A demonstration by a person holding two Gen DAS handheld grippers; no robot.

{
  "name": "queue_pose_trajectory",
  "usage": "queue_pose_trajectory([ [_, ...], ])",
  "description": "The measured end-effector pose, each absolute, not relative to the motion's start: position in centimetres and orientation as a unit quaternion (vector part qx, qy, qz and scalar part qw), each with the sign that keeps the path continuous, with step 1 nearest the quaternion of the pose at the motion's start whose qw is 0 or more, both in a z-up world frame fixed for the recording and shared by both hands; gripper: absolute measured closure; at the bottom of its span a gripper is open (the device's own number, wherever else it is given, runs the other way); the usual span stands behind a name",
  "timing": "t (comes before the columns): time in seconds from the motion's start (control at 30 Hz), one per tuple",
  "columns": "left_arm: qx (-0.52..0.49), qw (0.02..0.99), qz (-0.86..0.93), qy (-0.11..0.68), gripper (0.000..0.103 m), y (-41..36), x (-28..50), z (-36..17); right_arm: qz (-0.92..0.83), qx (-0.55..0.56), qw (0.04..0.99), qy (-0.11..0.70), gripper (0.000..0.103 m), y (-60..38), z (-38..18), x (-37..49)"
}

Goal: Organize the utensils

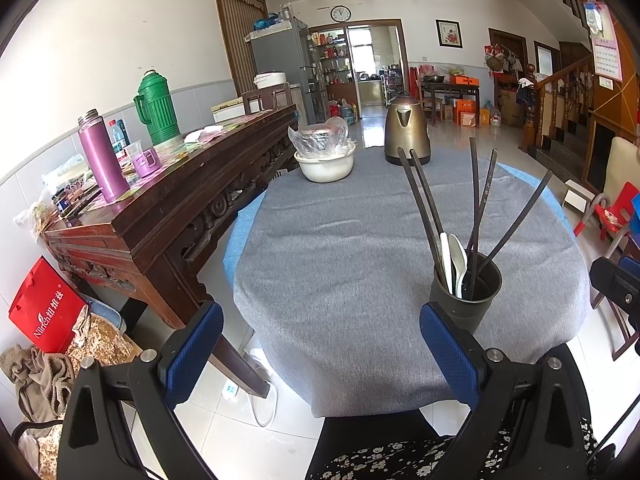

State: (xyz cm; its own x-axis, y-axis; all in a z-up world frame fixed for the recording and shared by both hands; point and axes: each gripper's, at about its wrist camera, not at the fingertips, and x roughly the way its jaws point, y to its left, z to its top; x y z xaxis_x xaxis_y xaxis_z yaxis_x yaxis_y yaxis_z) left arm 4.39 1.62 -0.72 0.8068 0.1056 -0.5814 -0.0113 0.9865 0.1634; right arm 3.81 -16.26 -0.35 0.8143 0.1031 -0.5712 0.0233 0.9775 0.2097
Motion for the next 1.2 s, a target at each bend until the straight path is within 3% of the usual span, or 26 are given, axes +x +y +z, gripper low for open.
queue_pose_trajectory([
  [1.2,0.076,0.947,0.030,0.310,0.004,1.69,4.47,-0.68,0.021,0.104,0.947,0.302,0.035,-16.33,-0.47,3.73],
])
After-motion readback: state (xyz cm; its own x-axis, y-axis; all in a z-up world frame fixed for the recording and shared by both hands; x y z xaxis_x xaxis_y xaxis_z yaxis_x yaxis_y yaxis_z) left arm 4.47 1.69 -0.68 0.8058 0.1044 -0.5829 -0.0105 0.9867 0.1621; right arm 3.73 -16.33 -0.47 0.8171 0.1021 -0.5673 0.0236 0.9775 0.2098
